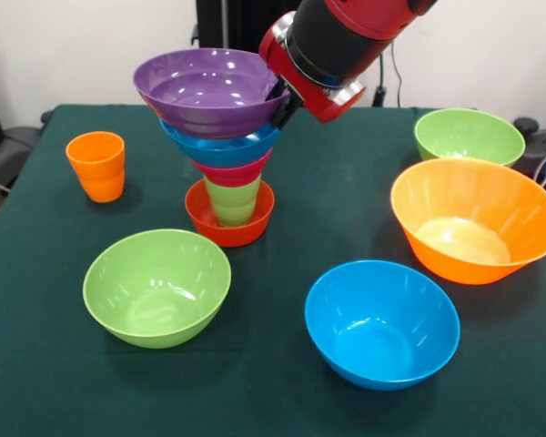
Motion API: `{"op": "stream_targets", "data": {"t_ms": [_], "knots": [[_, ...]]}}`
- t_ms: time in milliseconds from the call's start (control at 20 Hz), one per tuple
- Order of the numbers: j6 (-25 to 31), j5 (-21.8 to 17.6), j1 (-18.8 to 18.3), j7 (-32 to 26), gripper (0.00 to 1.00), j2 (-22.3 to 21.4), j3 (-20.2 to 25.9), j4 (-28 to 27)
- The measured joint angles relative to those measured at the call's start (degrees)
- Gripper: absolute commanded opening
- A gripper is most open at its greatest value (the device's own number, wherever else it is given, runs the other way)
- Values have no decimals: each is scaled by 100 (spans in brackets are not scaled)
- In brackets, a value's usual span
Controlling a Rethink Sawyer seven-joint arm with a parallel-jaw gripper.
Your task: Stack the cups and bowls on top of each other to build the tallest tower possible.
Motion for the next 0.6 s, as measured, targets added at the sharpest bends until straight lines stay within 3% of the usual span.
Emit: {"op": "stream_targets", "data": {"t_ms": [600], "knots": [[-1, 132, 0, 0, 0, 7, 0, 0]]}}
